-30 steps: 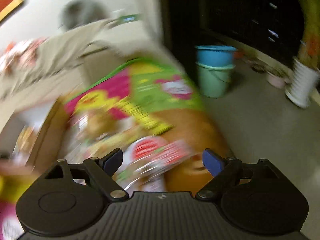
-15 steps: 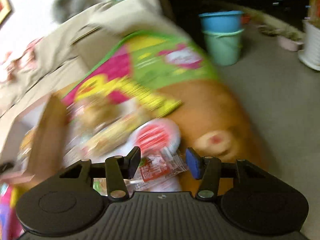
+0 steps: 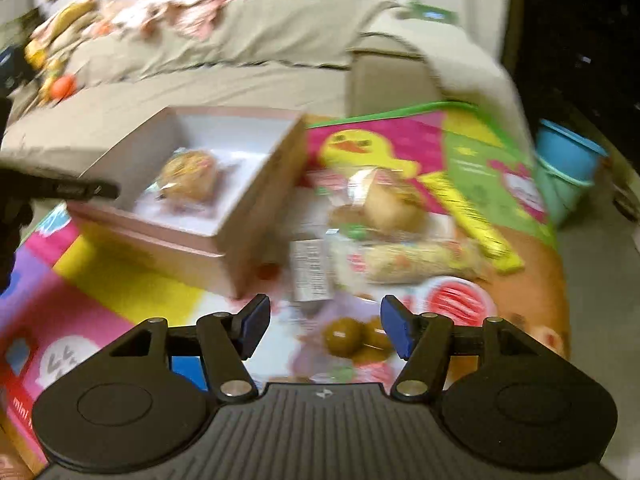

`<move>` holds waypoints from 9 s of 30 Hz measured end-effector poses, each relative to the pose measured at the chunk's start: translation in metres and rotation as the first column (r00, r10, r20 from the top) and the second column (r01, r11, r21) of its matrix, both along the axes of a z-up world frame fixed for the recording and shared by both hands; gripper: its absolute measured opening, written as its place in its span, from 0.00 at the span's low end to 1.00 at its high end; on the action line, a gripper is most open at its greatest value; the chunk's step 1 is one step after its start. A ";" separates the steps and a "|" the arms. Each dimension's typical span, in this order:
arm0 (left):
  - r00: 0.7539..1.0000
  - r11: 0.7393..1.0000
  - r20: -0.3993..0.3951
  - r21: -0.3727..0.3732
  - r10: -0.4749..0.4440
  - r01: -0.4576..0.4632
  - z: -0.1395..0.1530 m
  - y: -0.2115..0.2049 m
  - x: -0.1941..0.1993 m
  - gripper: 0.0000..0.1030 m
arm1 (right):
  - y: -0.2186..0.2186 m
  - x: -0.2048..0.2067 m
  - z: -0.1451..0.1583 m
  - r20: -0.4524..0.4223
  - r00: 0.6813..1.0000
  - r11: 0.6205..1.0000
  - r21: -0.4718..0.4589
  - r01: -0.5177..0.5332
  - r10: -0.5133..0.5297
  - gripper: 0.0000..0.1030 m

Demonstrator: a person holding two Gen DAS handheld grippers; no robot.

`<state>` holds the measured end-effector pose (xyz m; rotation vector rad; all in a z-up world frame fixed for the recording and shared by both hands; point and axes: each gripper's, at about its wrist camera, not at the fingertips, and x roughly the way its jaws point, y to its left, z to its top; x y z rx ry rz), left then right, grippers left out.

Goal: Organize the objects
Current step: 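Return the right tool over the snacks on the mat, then grasp the white-labelled cookie packet with the right tool and place it in the box, then grasp the red hawthorn stick packet with the right tool and place it in the box, then grasp the tray of three brown eggs with the right tool and place it in the box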

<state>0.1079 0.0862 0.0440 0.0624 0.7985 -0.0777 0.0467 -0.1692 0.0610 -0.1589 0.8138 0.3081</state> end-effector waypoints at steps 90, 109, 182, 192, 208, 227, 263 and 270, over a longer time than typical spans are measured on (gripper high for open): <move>0.998 0.983 -0.001 -0.175 0.057 -0.057 -0.010 0.020 0.004 0.12 | 0.056 0.026 0.137 0.042 0.991 0.939 0.315 -0.137 0.130 0.30; 0.997 0.980 -0.004 -0.186 0.075 -0.074 -0.010 0.017 0.003 0.12 | -0.028 0.011 0.079 0.079 0.983 0.973 0.180 0.147 -0.163 0.70; 0.998 0.984 -0.011 -0.167 0.062 -0.063 -0.008 0.012 0.001 0.13 | 0.078 0.072 0.151 0.044 0.993 0.890 0.441 -0.117 0.109 0.46; 0.998 0.983 -0.013 -0.175 0.056 -0.057 -0.008 0.014 0.003 0.13 | 0.074 0.072 0.108 0.121 0.993 0.960 0.275 -0.046 0.013 0.85; 0.998 0.984 -0.014 -0.165 0.058 -0.060 -0.009 0.013 0.002 0.12 | -0.056 -0.007 0.035 0.067 0.965 0.965 0.091 0.248 -0.254 1.00; 0.999 0.985 -0.013 -0.162 0.051 -0.053 -0.006 0.013 -0.002 0.13 | -0.015 -0.018 -0.036 -0.080 0.987 0.987 0.074 0.145 -0.139 0.98; 0.999 0.986 -0.003 -0.160 0.052 -0.052 -0.004 0.013 -0.001 0.12 | 0.013 -0.057 0.096 0.079 0.996 0.988 0.144 -0.051 0.040 0.70; 0.999 0.985 -0.009 -0.164 0.050 -0.050 -0.003 0.012 0.001 0.13 | 0.034 -0.004 0.157 0.263 0.965 0.953 0.286 -0.099 0.022 0.72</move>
